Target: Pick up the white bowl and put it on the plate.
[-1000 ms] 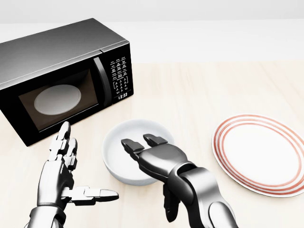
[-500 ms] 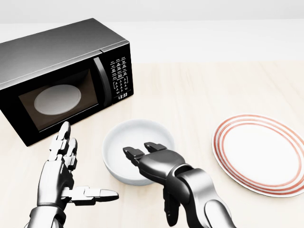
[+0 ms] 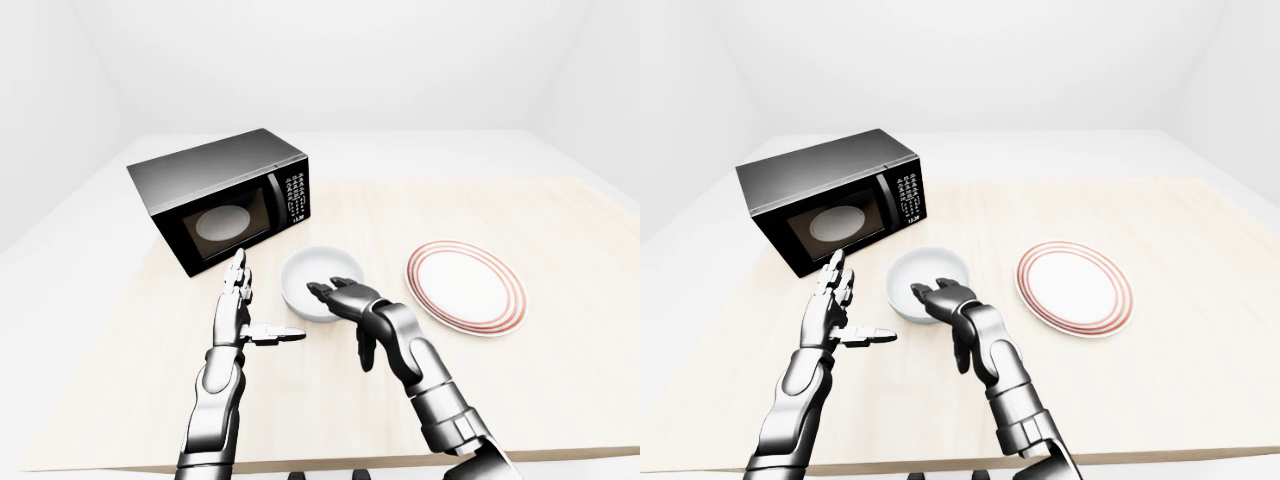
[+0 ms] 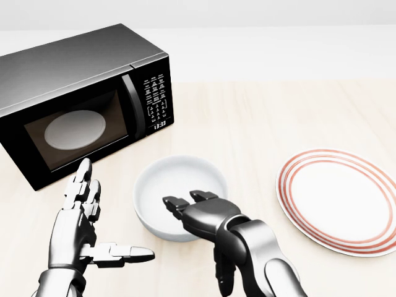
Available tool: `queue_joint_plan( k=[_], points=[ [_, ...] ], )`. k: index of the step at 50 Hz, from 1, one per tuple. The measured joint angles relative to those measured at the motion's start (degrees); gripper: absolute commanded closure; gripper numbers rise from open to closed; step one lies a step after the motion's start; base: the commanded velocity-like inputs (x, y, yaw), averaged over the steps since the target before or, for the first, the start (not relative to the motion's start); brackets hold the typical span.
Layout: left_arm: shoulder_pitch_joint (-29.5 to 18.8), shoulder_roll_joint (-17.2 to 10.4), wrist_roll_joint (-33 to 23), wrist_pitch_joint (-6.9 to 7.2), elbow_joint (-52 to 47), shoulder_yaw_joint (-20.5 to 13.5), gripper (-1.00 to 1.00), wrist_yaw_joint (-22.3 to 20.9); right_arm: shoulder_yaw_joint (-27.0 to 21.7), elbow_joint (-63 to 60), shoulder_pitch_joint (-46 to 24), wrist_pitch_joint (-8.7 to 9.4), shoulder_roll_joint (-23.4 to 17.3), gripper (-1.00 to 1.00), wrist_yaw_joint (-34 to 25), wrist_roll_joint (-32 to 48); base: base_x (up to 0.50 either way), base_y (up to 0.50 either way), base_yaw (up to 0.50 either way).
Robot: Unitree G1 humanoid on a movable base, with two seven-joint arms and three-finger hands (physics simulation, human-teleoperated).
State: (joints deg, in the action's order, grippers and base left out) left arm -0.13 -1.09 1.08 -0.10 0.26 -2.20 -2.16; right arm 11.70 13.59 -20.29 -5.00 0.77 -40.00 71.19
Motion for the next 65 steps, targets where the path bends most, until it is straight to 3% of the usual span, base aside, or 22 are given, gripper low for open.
queue_joint_plan(
  k=[38, 39, 40, 41, 47, 50, 65],
  points=[
    [0.0, 0.0, 0.0, 0.00, 0.0, 0.0, -1.00, 0.0, 0.0, 2.7, 0.2, 0.00, -0.4, -1.00, 0.0, 0.8, 0.00, 0.00, 0.00],
    [0.0, 0.0, 0.0, 0.00, 0.0, 0.0, -1.00, 0.0, 0.0, 2.8, 0.2, 0.00, -0.4, -0.75, 0.0, 0.8, 0.00, 0.00, 0.00],
    [0.0, 0.0, 0.0, 0.00, 0.0, 0.0, -1.00, 0.0, 0.1, 2.9, 0.1, 0.00, -0.4, 0.42, 0.0, 0.9, 0.00, 0.00, 0.00],
    [0.0, 0.0, 0.0, 0.00, 0.0, 0.0, -1.00, 0.0, 0.1, 3.0, 0.2, 0.00, -0.4, 1.00, 0.0, 0.9, 0.00, 0.00, 0.00],
    [0.0, 0.0, 0.0, 0.00, 0.0, 0.0, -1.00, 0.0, -0.1, 3.0, -0.7, 0.00, -0.3, 1.00, 0.0, 0.7, 0.00, 0.00, 0.00],
    [0.0, 0.0, 0.0, 0.00, 0.0, 0.0, -1.00, 0.0, -0.2, 2.9, -0.9, -0.01, -0.2, 0.89, 0.0, 0.7, 0.00, 0.00, 0.00],
    [0.0, 0.0, 0.0, 0.00, 0.0, 0.0, -1.00, 0.0, -0.3, 2.5, -1.4, 0.00, -0.2, 1.00, 0.0, 1.0, 0.00, 0.00, 0.00]
  ],
)
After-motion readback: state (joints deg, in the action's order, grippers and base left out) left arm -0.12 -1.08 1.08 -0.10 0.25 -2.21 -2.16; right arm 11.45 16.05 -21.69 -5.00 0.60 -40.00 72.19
